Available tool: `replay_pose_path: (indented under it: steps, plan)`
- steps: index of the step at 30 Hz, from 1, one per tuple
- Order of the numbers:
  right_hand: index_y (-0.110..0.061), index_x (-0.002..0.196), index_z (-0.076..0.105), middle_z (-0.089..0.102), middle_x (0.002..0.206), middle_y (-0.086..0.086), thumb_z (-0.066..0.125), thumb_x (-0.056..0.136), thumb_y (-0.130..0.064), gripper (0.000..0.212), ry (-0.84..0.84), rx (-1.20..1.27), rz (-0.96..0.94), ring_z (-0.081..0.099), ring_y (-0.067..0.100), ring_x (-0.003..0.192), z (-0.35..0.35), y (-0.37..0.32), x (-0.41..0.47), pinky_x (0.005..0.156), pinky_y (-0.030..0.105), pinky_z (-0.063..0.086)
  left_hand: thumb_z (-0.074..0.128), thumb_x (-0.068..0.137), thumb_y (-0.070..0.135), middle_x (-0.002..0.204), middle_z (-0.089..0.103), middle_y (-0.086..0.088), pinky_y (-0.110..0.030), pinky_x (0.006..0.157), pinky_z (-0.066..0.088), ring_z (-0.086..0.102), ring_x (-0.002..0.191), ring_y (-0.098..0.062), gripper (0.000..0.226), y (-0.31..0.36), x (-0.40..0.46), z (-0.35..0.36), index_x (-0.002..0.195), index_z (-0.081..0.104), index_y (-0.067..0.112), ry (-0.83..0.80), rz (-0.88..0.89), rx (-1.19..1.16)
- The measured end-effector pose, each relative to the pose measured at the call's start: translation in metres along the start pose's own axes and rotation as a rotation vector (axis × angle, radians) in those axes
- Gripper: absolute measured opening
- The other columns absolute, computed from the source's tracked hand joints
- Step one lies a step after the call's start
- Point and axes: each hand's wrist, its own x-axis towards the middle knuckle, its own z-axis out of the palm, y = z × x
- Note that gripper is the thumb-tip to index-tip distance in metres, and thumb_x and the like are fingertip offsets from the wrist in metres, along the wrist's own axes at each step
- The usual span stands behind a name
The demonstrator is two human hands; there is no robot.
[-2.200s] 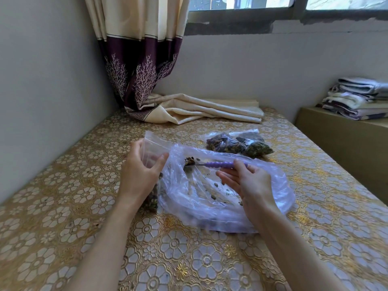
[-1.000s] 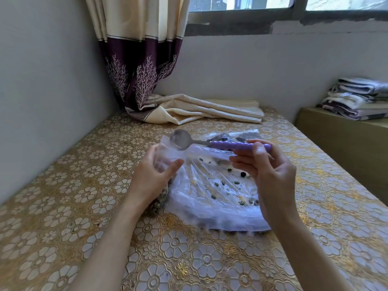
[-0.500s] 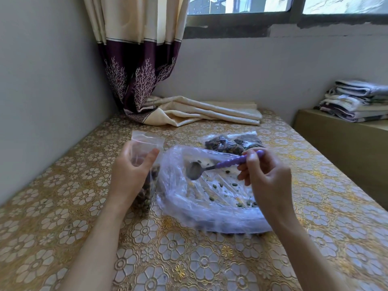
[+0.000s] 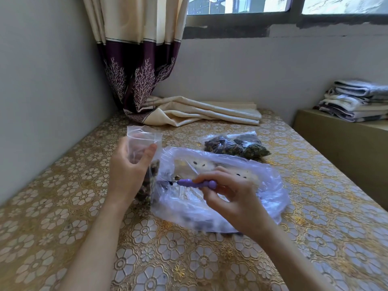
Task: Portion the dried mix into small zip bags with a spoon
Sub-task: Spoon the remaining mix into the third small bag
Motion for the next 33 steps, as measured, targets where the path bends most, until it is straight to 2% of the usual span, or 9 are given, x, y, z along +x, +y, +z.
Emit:
replay_pose_path:
  steps: [3, 7, 10, 13, 15, 19, 23, 30, 33]
  plan:
    - [-0.03, 0.089, 0.066, 0.063, 0.076, 0.002, 0.058, 0.08, -0.003, 0.029, 0.064, -0.004, 0.009, 0.06, 0.018, 0.063, -0.002, -0.001, 0.001, 0.061, 0.024, 0.051, 0.063, 0.076, 0.045, 0.096, 0.067, 0.009, -0.01, 0.064, 0.049, 0.065, 0.081, 0.002, 0.026, -0.001, 0.0, 0.001, 0.097, 0.052, 0.033, -0.009, 0.006, 0.001]
    - [-0.017, 0.082, 0.067, 0.065, 0.063, 0.009, 0.057, 0.088, -0.001, 0.02, 0.389, 0.044, 0.109, 0.062, 0.015, 0.053, -0.013, 0.002, 0.005, 0.053, 0.026, 0.052, 0.063, 0.076, 0.046, 0.095, 0.067, 0.008, -0.015, 0.069, 0.052, 0.066, 0.083, -0.002, 0.026, -0.002, 0.0, 0.001, 0.097, 0.052, 0.035, -0.018, 0.01, 0.011]
    - [-0.019, 0.078, 0.065, 0.065, 0.062, 0.009, 0.055, 0.089, -0.007, 0.019, 0.519, -0.001, 0.144, 0.063, 0.017, 0.053, -0.02, 0.004, 0.005, 0.052, 0.029, 0.052, 0.063, 0.077, 0.045, 0.095, 0.068, 0.005, -0.024, 0.073, 0.053, 0.067, 0.085, -0.007, 0.029, -0.004, 0.0, 0.001, 0.101, 0.053, 0.031, -0.023, 0.011, 0.022]
    - [-0.02, 0.077, 0.065, 0.066, 0.058, -0.001, 0.055, 0.09, -0.008, 0.021, 0.508, -0.073, 0.17, 0.065, 0.013, 0.053, -0.016, 0.007, 0.005, 0.053, 0.029, 0.053, 0.063, 0.076, 0.047, 0.093, 0.068, 0.007, -0.02, 0.07, 0.054, 0.067, 0.082, -0.004, 0.027, -0.004, 0.0, 0.002, 0.099, 0.052, 0.035, -0.021, 0.015, 0.026]
    - [-0.022, 0.074, 0.065, 0.067, 0.058, -0.008, 0.054, 0.092, -0.008, 0.025, 0.485, -0.075, 0.206, 0.065, 0.012, 0.053, -0.011, 0.009, 0.006, 0.053, 0.027, 0.053, 0.063, 0.076, 0.047, 0.093, 0.068, 0.008, -0.018, 0.069, 0.054, 0.067, 0.081, -0.003, 0.032, -0.004, -0.001, 0.002, 0.101, 0.053, 0.03, -0.023, 0.017, 0.021]
    - [-0.025, 0.067, 0.064, 0.066, 0.056, -0.004, 0.055, 0.092, -0.01, 0.031, 0.463, -0.063, 0.261, 0.065, 0.015, 0.051, -0.004, 0.01, 0.008, 0.053, 0.028, 0.053, 0.063, 0.076, 0.044, 0.092, 0.067, 0.009, -0.011, 0.065, 0.05, 0.066, 0.078, 0.002, 0.036, -0.003, -0.001, 0.002, 0.105, 0.054, 0.024, -0.008, 0.022, 0.009]
    - [-0.026, 0.067, 0.064, 0.067, 0.058, -0.013, 0.053, 0.094, -0.01, 0.032, 0.382, -0.034, 0.271, 0.064, 0.011, 0.051, 0.005, 0.008, 0.01, 0.05, 0.022, 0.052, 0.063, 0.078, 0.042, 0.091, 0.066, 0.01, -0.008, 0.062, 0.048, 0.065, 0.077, 0.004, 0.024, -0.001, 0.0, 0.002, 0.098, 0.052, 0.034, 0.0, 0.025, 0.01]
    - [-0.028, 0.058, 0.073, 0.069, 0.059, -0.001, 0.051, 0.095, -0.016, 0.045, 0.353, 0.161, 0.443, 0.066, 0.02, 0.056, 0.019, 0.01, 0.017, 0.055, 0.026, 0.056, 0.061, 0.076, 0.047, 0.094, 0.066, 0.013, -0.009, 0.065, 0.049, 0.064, 0.082, 0.005, 0.024, 0.0, 0.0, 0.001, 0.096, 0.052, 0.036, -0.005, 0.028, 0.018]
    - [-0.011, 0.063, 0.069, 0.069, 0.061, 0.009, 0.054, 0.095, -0.015, 0.035, 0.43, 0.344, 0.64, 0.069, 0.024, 0.058, 0.018, 0.015, 0.021, 0.054, 0.024, 0.056, 0.061, 0.076, 0.046, 0.094, 0.066, 0.012, -0.008, 0.065, 0.048, 0.065, 0.081, 0.004, 0.025, 0.0, 0.0, 0.001, 0.097, 0.053, 0.035, 0.001, 0.028, 0.015]
